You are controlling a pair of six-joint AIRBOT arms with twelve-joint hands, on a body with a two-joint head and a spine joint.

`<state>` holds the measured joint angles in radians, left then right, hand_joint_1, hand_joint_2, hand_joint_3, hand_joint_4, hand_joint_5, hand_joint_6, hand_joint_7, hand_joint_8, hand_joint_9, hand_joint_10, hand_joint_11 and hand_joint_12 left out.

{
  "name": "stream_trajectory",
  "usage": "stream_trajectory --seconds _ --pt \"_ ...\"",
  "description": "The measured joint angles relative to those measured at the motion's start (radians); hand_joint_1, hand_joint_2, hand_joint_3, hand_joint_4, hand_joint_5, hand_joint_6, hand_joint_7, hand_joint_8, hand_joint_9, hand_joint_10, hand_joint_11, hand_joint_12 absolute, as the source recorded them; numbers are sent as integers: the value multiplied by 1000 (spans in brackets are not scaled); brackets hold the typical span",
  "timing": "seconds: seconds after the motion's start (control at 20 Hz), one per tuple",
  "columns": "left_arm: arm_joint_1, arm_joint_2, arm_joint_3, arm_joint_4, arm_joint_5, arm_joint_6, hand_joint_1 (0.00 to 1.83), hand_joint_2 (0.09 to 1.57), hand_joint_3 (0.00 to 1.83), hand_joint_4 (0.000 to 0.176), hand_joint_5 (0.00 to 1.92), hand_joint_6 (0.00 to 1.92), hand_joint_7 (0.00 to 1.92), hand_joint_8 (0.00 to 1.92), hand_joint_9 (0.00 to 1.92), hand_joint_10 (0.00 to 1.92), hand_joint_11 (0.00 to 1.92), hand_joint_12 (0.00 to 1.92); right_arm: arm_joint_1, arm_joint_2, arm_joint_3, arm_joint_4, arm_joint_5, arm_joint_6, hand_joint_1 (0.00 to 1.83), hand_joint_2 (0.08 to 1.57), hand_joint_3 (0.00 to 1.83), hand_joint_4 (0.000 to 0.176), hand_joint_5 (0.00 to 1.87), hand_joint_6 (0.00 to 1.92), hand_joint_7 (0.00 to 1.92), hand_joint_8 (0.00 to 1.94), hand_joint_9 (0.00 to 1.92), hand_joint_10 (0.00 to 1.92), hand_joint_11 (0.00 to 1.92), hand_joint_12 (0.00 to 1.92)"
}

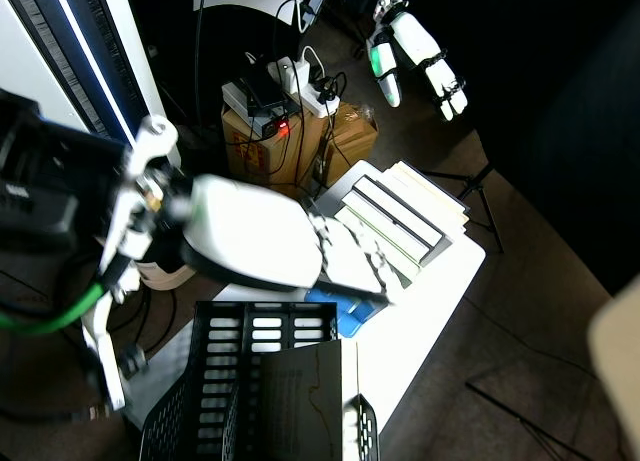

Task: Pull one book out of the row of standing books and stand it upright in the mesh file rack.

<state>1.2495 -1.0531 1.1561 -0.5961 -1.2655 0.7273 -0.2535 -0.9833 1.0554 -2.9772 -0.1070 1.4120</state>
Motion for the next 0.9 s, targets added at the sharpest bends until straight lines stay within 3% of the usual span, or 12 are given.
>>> stream_trajectory --seconds 0.1,0.15,0.2,0.25,0.35,0.4,0.45,0.6,0.7,0.8,0.85,0.9 --pt "0 0 -4 -8 2 0 477 1430 3 0 149 8 21 5 0 0 0 0 0 3 0 0 2 4 446 1032 9 20 0 0 0 0 0 0 2 734" --pt "1 1 -4 -16 5 1 456 1443 6 0 128 3 13 1 0 0 0 0 5 9 0 0 19 7 420 1033 7 2 0 0 0 0 0 0 0 146" --pt "1 5 -4 -17 10 1 456 1443 6 0 128 3 13 1 0 0 0 0 17 14 0 0 42 11 420 1033 7 2 0 0 0 0 0 0 0 146" --pt "1 11 -4 -11 10 1 419 1448 6 0 105 1 3 1 0 0 0 0 45 31 0 0 74 37 268 1224 30 0 0 0 0 0 0 0 0 28" --pt "-3 15 -7 -6 4 0 379 1442 0 0 70 0 0 0 0 0 0 0 71 83 -19 0 37 52 213 1275 21 7 82 37 0 0 0 0 0 0" --pt "-5 19 -13 -6 2 0 413 1435 0 0 58 3 0 0 0 0 0 0 71 113 -38 0 9 51 196 1266 15 0 19 10 0 0 0 0 0 0" --pt "-5 27 -19 5 -1 0 373 1426 0 0 40 6 0 0 0 0 0 0 71 139 -65 0 0 43 306 1283 16 0 2 1 0 0 0 0 0 0" --pt "-43 48 -24 80 -18 -13 330 1401 0 0 55 7 3 1 0 0 0 0 18 185 -148 0 -56 -3 277 1240 0 0 0 0 0 0 0 0 0 0" --pt "-85 70 -24 152 -26 -15 237 1358 0 50 12 0 0 0 0 0 0 0 -24 194 -175 0 -74 -3 196 1223 0 11 0 0 0 0 0 0 0 0" --pt "-120 87 -24 199 -15 -15 204 1351 0 62 3 0 0 0 0 0 0 0 -55 210 -189 0 -100 -3 157 1221 0 19 0 0 0 0 0 0 0 0" --pt "-152 97 -24 236 -1 -17 207 1340 0 74 24 8 0 0 0 0 0 0 -76 221 -197 0 -117 -3 11 1231 0 52 0 0 0 0 0 0 0 0" --pt "-175 100 -22 268 2 -16 207 1340 0 74 24 8 0 0 0 0 0 0 -92 225 -202 0 -127 -4 11 1231 0 52 0 0 0 0 0 0 0 0"
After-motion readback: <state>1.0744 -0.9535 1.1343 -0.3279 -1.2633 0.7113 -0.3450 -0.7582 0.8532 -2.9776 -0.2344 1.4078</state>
